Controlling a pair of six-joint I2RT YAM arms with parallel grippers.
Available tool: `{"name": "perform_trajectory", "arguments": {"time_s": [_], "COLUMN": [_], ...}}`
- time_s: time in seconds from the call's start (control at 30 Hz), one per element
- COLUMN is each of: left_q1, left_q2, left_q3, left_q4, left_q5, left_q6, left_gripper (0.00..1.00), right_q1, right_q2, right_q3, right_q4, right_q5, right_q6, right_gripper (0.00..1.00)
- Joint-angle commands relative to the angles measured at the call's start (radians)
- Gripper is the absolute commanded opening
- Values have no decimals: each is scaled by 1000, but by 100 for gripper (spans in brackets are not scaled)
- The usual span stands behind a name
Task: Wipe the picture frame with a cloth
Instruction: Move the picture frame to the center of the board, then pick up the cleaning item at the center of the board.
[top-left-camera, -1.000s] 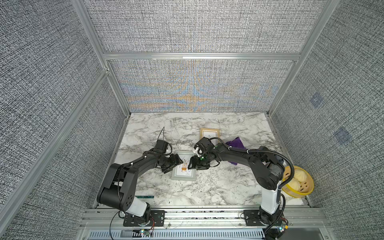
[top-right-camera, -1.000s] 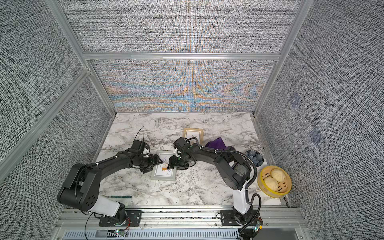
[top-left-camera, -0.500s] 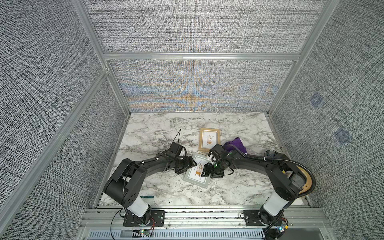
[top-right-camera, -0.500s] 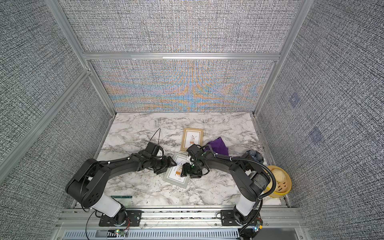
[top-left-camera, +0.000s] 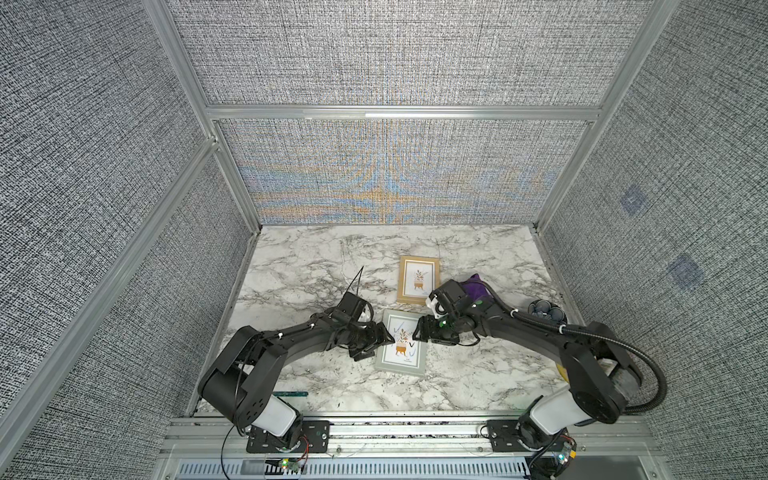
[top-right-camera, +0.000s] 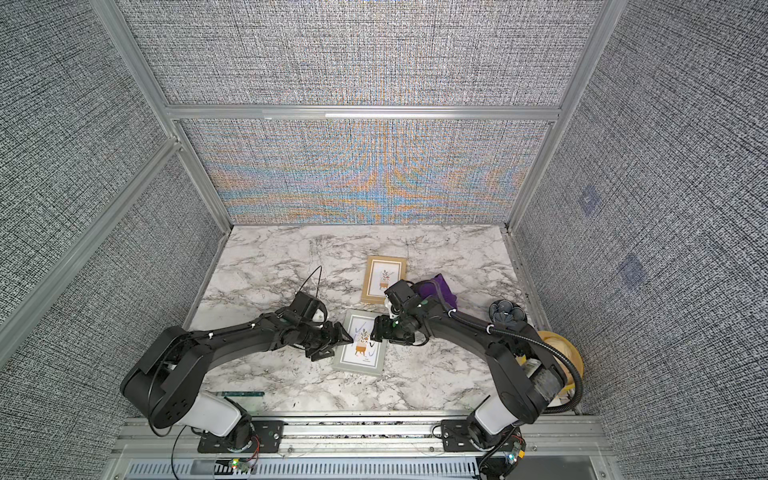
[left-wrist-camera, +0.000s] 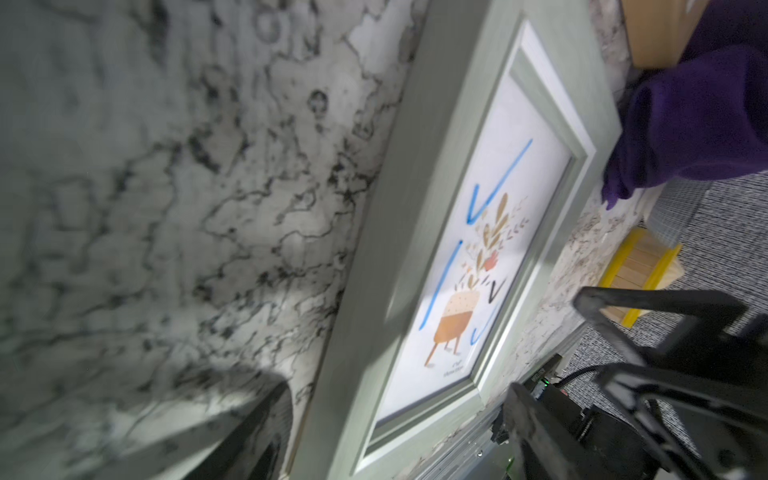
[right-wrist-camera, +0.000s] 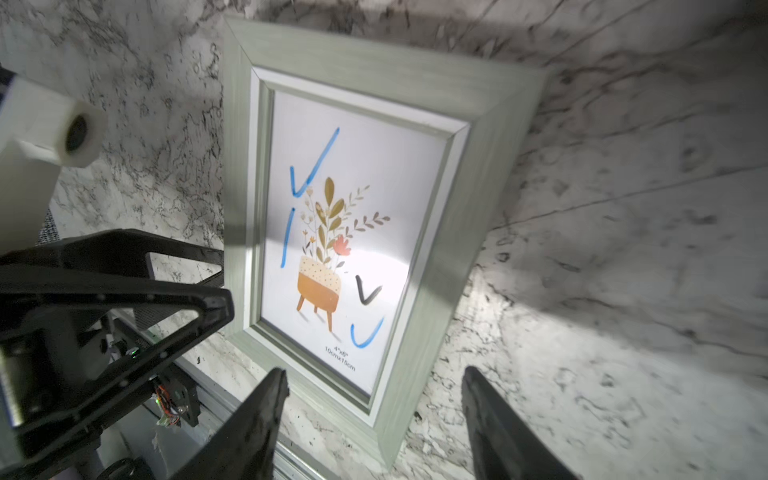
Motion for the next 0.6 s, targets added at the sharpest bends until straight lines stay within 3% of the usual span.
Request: {"name": "perform_trajectory", "arguments": {"time_s": [0.0, 0.1, 0.2, 0.57], "left_q1": [3, 10, 18, 30], "left_q2": [-16, -39, -61, -52], "left_q3": [77, 186, 266, 316], "left_q4": [-203, -357, -419, -377], "left_q5": [-125, -262, -343, -355], "left_q6": [105, 190, 239, 256], "left_gripper": [82, 87, 91, 97], "right_q1": [-19, -46, -62, -121], "right_q2": [-45, -92, -82, 109], "right_q3": [60, 124, 169, 235], "right_q4": [-178, -263, -276, -141], "right_q5": [221, 422, 537, 622], "right_q6": [-70, -120, -138, 36], "right_gripper": [70, 70, 70, 63]}}
